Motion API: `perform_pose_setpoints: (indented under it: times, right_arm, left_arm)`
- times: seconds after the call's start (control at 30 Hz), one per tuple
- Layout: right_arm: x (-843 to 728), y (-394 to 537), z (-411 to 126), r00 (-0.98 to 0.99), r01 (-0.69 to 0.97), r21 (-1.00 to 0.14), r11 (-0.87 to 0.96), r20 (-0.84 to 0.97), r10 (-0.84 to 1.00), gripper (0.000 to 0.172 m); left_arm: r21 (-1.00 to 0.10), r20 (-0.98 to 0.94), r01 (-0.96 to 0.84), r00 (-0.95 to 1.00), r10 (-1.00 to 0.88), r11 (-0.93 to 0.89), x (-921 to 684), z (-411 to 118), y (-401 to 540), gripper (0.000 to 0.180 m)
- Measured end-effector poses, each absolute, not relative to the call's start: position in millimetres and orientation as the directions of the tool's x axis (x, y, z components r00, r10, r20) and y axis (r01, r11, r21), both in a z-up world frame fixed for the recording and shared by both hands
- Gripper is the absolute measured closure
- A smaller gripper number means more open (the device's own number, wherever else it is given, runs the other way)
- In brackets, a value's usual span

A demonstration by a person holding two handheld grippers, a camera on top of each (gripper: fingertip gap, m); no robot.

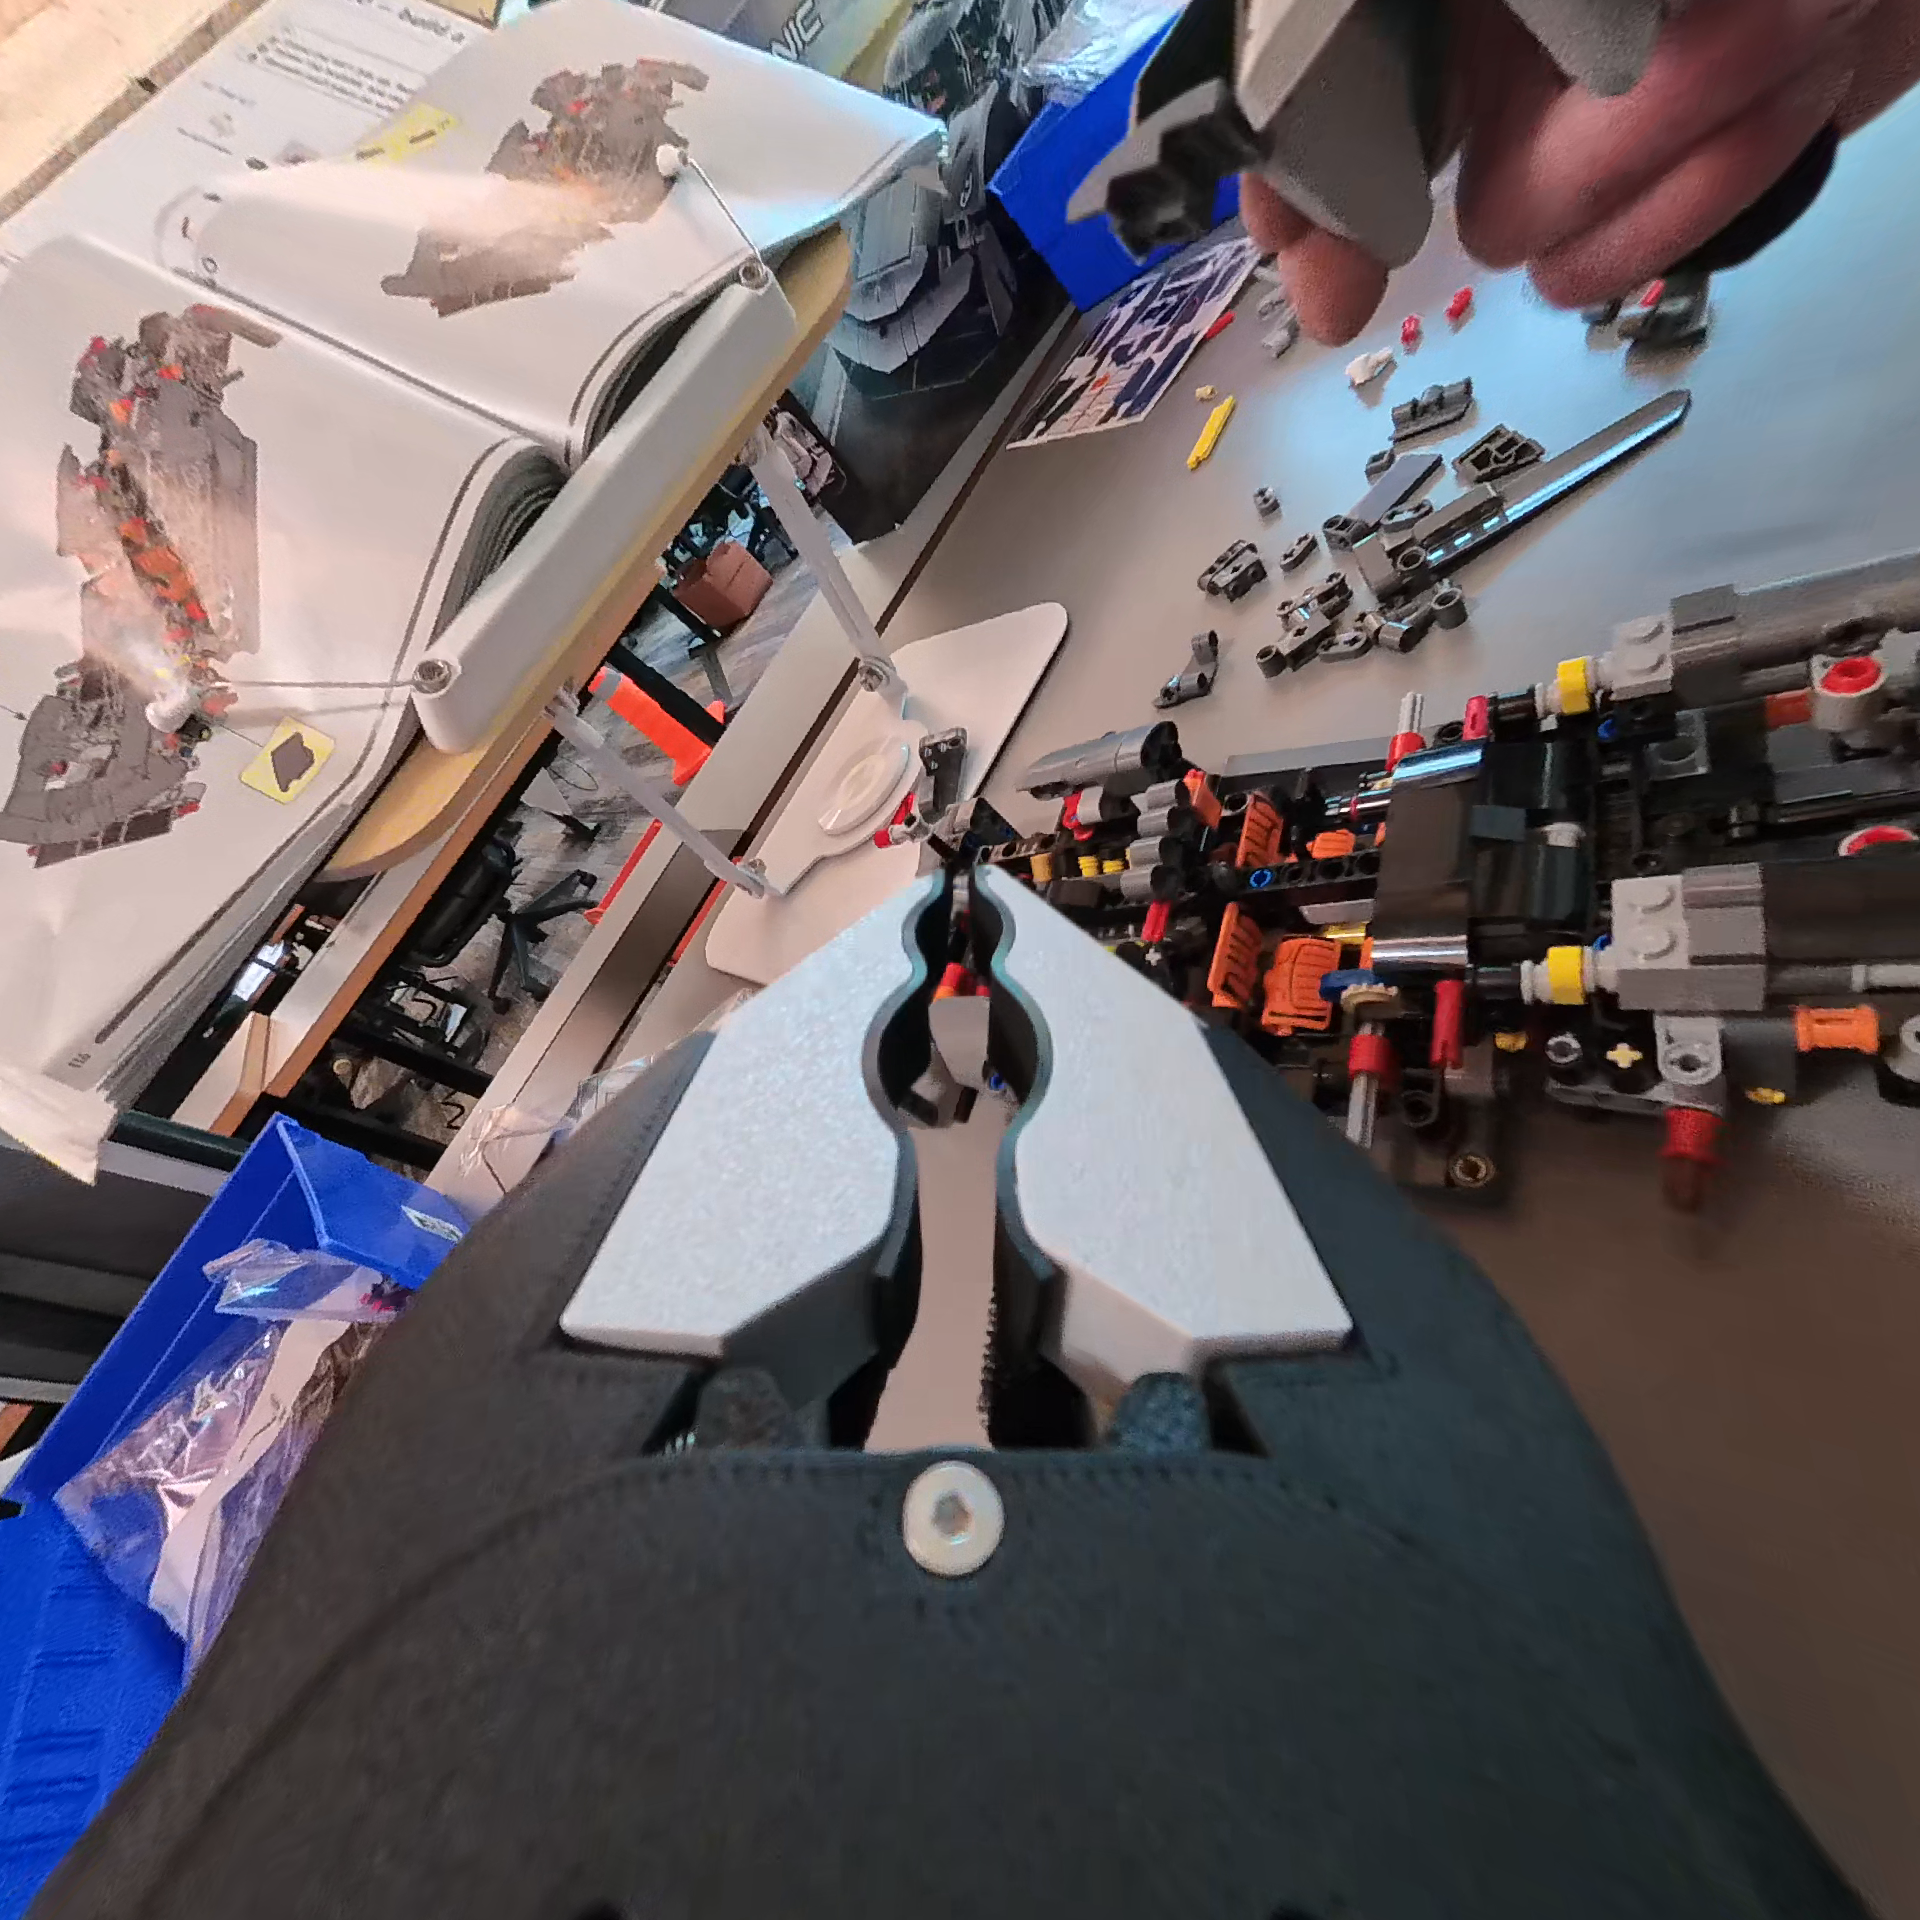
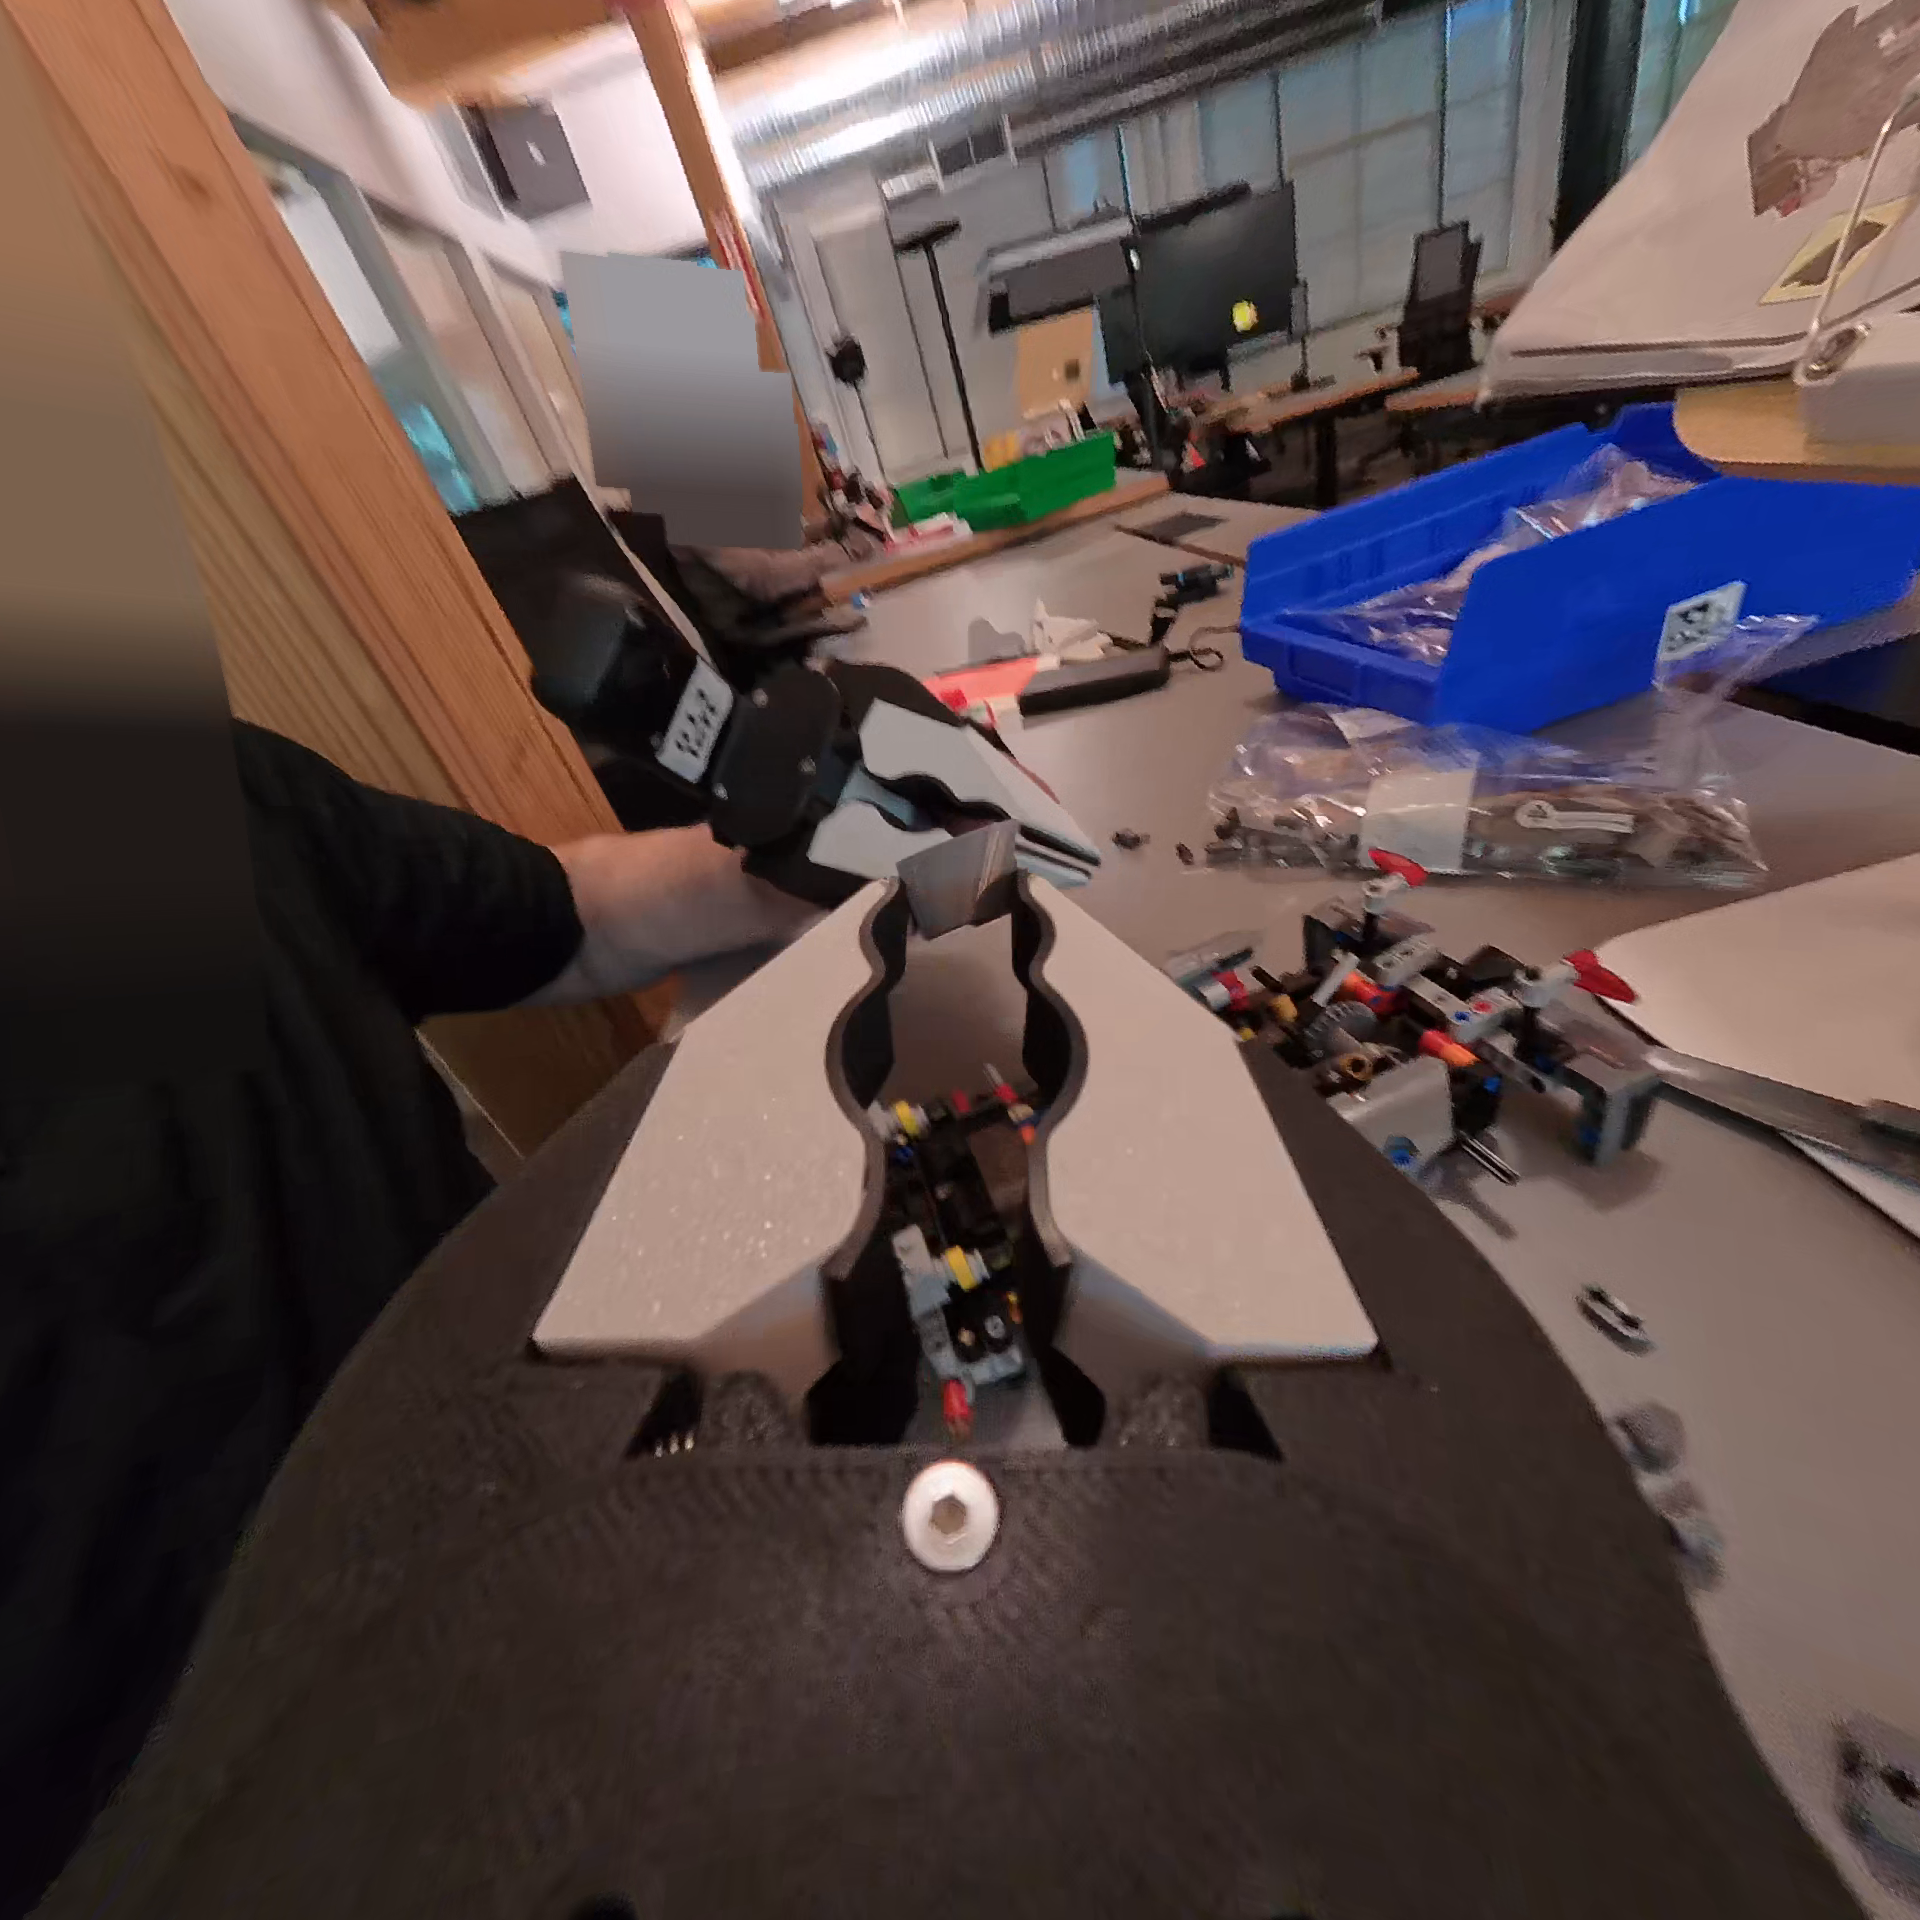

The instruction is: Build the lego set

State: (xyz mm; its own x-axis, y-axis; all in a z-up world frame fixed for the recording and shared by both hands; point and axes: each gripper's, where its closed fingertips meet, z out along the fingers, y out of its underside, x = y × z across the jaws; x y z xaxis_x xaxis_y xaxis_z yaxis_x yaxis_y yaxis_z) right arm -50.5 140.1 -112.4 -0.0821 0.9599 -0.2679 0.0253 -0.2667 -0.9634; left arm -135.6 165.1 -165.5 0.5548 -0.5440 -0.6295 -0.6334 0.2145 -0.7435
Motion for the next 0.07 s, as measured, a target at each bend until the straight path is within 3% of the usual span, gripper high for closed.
perform_pose_setpoints:
  times: [0.07]
  right_arm:
    - [-50.0, 137.4, -100.7, -0.138, -0.051, -0.944, -0.325, -0.316, 0.939, 0.155]
  left_arm:
    - [-0.745, -0.632, -0.627, 0.556, -0.540, 0.226, -133.8, -163.7, 163.8, 0.180]
